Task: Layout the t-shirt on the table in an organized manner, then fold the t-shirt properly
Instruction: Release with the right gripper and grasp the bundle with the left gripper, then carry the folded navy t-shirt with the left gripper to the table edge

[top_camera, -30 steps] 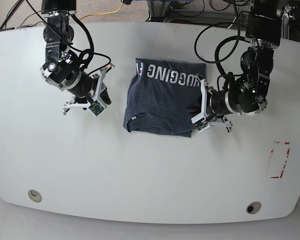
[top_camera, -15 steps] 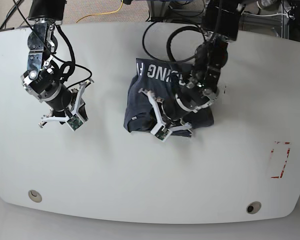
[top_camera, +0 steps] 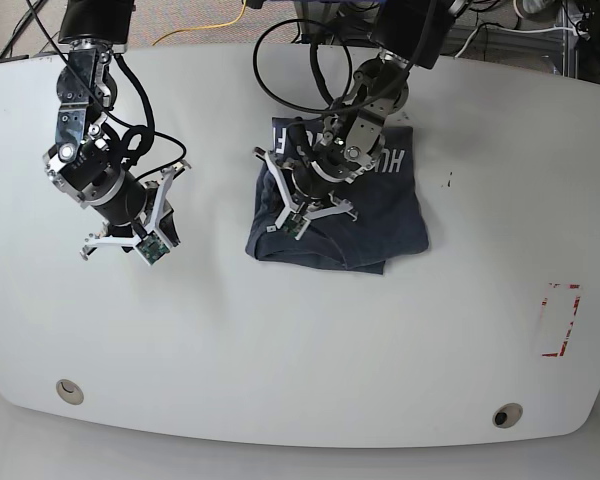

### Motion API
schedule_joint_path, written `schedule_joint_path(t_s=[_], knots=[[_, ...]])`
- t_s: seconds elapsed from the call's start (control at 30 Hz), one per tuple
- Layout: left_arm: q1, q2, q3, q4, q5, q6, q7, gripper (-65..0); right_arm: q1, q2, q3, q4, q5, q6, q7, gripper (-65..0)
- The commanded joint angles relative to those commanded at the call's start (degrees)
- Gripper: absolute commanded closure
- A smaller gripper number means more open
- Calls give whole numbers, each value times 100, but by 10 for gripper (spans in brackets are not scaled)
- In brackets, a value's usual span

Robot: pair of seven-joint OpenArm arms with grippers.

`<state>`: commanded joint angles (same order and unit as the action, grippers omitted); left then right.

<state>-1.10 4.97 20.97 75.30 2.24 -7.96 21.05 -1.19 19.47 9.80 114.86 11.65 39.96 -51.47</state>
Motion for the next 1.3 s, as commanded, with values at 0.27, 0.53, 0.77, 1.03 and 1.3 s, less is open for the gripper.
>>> schedule_joint_path(t_s=[0.27, 0.53, 0.77, 1.03, 1.3], knots=[[624, -738, -1169, 598, 0, -1152, 44, -22, 0, 0, 0, 9, 9, 0, -9, -68], [1222, -1424, -2875, 1037, 9, -2180, 44, -22, 0, -9, 0, 18, 53, 0, -26, -68], [1240, -1811, -3965, 1011, 9, -2734, 53, -22, -26, -9, 0, 18, 62, 0, -26, -68], [1169, -1890, -4536, 1371, 0, -3204, 589, -22, -53, -9, -18, 26, 62, 0, -26, -68], [1108, -1301, -4580, 2699, -9, -3204, 2057, -22, -53, -9, -18, 35, 62, 0, -26, -68]])
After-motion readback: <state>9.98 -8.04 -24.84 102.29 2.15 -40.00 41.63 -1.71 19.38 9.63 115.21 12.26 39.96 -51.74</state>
